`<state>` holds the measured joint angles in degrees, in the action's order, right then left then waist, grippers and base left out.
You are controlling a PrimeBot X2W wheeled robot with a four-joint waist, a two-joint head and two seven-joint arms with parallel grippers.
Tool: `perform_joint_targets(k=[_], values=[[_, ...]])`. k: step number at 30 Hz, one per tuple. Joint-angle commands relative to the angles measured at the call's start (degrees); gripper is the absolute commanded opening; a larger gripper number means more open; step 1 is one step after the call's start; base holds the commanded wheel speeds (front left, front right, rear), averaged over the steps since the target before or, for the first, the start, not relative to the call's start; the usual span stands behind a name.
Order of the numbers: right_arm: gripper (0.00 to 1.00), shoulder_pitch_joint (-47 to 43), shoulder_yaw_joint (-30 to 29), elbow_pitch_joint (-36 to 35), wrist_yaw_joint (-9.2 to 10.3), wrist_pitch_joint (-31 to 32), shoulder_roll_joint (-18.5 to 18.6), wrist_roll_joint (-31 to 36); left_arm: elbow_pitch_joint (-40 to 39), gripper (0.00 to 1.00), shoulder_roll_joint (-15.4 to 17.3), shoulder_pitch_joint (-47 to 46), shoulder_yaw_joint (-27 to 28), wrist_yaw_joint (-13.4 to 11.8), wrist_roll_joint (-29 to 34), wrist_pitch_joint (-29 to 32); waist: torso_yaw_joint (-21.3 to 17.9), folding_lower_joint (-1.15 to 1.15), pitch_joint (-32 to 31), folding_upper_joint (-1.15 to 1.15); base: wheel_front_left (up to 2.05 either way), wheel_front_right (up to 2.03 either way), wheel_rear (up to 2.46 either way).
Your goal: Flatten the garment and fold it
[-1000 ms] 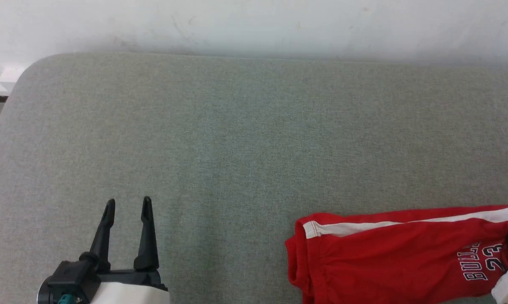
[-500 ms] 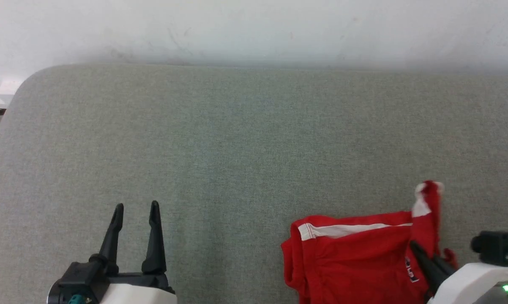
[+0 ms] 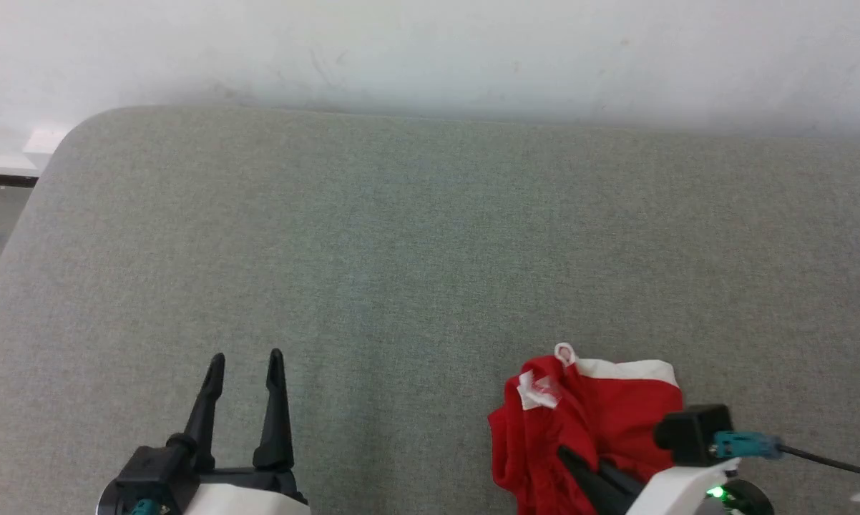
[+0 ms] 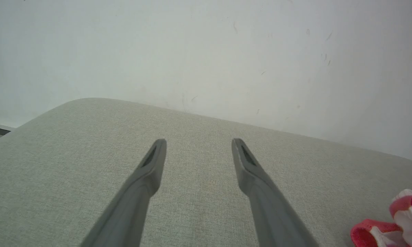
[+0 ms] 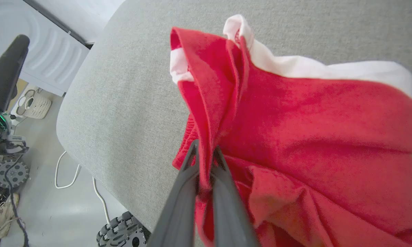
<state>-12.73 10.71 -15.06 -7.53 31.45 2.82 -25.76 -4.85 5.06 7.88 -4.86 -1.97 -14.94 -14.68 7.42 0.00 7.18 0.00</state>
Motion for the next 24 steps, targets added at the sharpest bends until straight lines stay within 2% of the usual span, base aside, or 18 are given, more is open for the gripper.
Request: perform_joint_targets(k=[1, 9, 10, 11, 12, 13, 17, 24], values=[[0.0, 1.36, 1.2, 1.73, 0.04, -0.49, 0.06, 0.25, 0.29, 1.0, -0.31, 0.21, -0.19, 0.6, 0.08, -0.31, 0.4, 0.0, 0.18, 0.0, 0.0, 0.0, 0.0], [0.0, 5.89, 4.59, 12.1, 0.04, -3.97, 0.06, -0.09, 0.86, 1.0, -0.55, -0.86, -0.28, 1.12, -0.04, -0.31, 1.63, 0.0, 1.45, 0.0, 0.0, 0.0, 0.0], [0.14, 6.37, 4.53, 13.41, 0.04, -4.28, 0.06, 0.12, 0.94, 1.0, -0.57, -0.95, -0.24, 1.13, -0.05, -0.31, 1.68, 0.0, 1.58, 0.0, 0.0, 0.0, 0.0], [0.46, 6.8, 4.37, 14.63, 0.04, -4.47, 0.06, 0.58, 1.03, 1.0, -0.6, -1.04, -0.23, 1.15, -0.05, -0.31, 1.72, 0.0, 1.68, 0.0, 0.0, 0.0, 0.0], [0.97, 7.19, 4.25, 15.76, 0.04, -4.49, 0.06, 1.15, 1.15, 1.0, -0.63, -1.12, -0.24, 1.18, -0.07, -0.31, 1.75, 0.0, 1.74, 0.0, 0.0, 0.0, 0.0], [1.0, 7.54, 4.3, 16.77, 0.04, -4.26, 0.06, 1.51, 1.29, 1.0, -0.66, -1.2, -0.26, 1.2, -0.11, -0.31, 1.76, 0.0, 1.78, 0.0, 0.0, 0.0, 0.0], [1.0, 8.82, 5.05, 18.26, 0.04, -3.66, 0.06, 1.55, 1.79, 1.0, -0.77, -1.37, -0.12, 1.18, -0.22, -0.31, 1.38, 0.0, 1.46, 0.0, 0.0, 0.0, 0.0], [1.0, 8.66, 6.96, 13.38, 0.04, -0.32, 0.06, -1.41, 2.36, 1.0, -0.91, -0.91, 0.13, 1.09, -0.5, -0.31, 0.15, 0.0, 0.01, 0.0, 0.0, 0.0, 0.0]])
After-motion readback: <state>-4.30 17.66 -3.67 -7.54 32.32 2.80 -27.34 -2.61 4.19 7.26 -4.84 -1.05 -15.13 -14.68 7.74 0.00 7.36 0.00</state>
